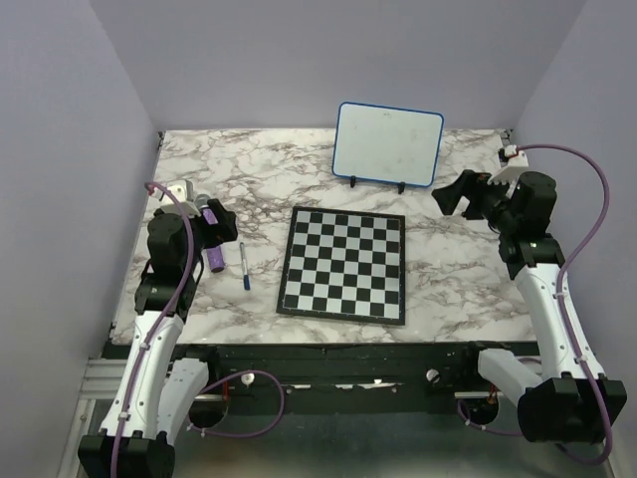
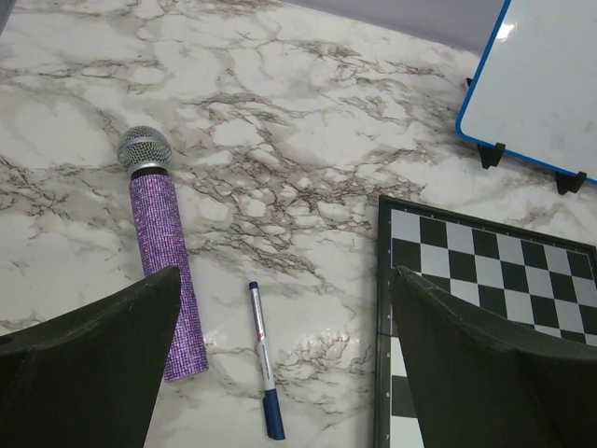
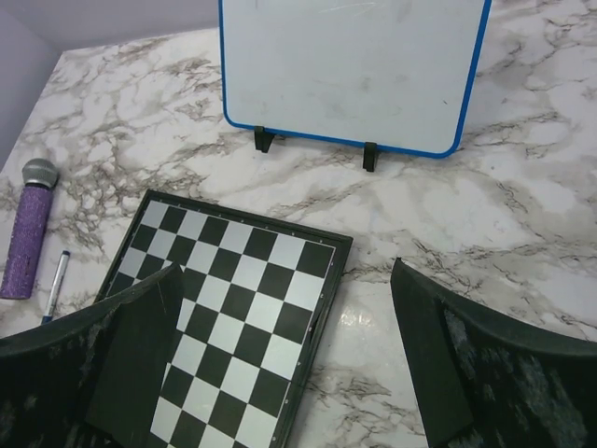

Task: Write a sentence on the whiteboard
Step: Pick up the whiteboard marker from the center of the board.

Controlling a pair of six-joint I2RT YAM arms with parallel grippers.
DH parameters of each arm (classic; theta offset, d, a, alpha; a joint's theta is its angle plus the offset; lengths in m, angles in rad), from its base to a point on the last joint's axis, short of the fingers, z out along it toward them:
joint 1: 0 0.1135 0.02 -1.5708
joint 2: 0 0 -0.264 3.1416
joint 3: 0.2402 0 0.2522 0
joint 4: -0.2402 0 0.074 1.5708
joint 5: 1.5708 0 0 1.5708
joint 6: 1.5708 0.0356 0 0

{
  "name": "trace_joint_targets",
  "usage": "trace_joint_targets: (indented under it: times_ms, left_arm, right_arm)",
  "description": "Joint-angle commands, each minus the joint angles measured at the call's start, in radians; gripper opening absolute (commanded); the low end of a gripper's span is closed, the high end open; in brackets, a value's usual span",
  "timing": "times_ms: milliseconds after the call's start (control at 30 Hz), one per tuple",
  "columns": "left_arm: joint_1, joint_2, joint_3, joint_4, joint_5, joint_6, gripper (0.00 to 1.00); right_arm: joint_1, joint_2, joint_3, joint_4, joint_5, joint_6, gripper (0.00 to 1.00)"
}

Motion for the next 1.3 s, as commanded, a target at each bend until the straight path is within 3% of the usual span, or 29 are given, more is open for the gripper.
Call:
trace_joint_targets:
  times_ms: [0,333,533,667,800,900,933,1200,1267]
  left_arm:
    - [0.005,0.015,0.019,-0.001,0.026,-0.001,0.99]
    - [0.007,0.155,0.065,-0.059,0.064,-0.029,0.99]
    - [0.005,0.382,0.176,-0.211,0.032,-0.026,0.98]
    - [-0.002,0.518,0.223,-0.266,-0.023,-0.013,0.87]
    - [-0.053,0.664,0.280,-0.324,-0.080,-0.010,0.70]
    - [-0.078,0.744,0.299,-0.337,-0.099,-0.015,0.65]
    - [-0.078,0.764,0.309,-0.340,-0.093,-0.021,0.59]
    - [-0.082,0.922,0.360,-0.374,-0.100,-0.003,0.45]
    - [-0.082,0.939,0.362,-0.380,-0.096,0.000,0.38]
  right_arm:
    - [-0.005,0.000,-0.011,0.025,-0.044,-0.010,1.00]
    - [-0.004,-0.014,-0.089,0.040,-0.548,-0.305,1.00]
    - [-0.004,0.009,-0.056,-0.084,-0.679,-0.422,1.00]
    - [-0.002,0.015,-0.059,-0.090,-0.707,-0.431,1.00]
    - [0.000,0.004,-0.057,-0.096,-0.704,-0.429,1.00]
    - [0.000,0.001,-0.057,-0.098,-0.704,-0.429,1.00]
    - [0.001,0.003,-0.057,-0.099,-0.705,-0.429,1.00]
    - [0.003,-0.009,-0.056,-0.104,-0.710,-0.423,1.00]
    - [0.003,-0.008,-0.054,-0.104,-0.708,-0.423,1.00]
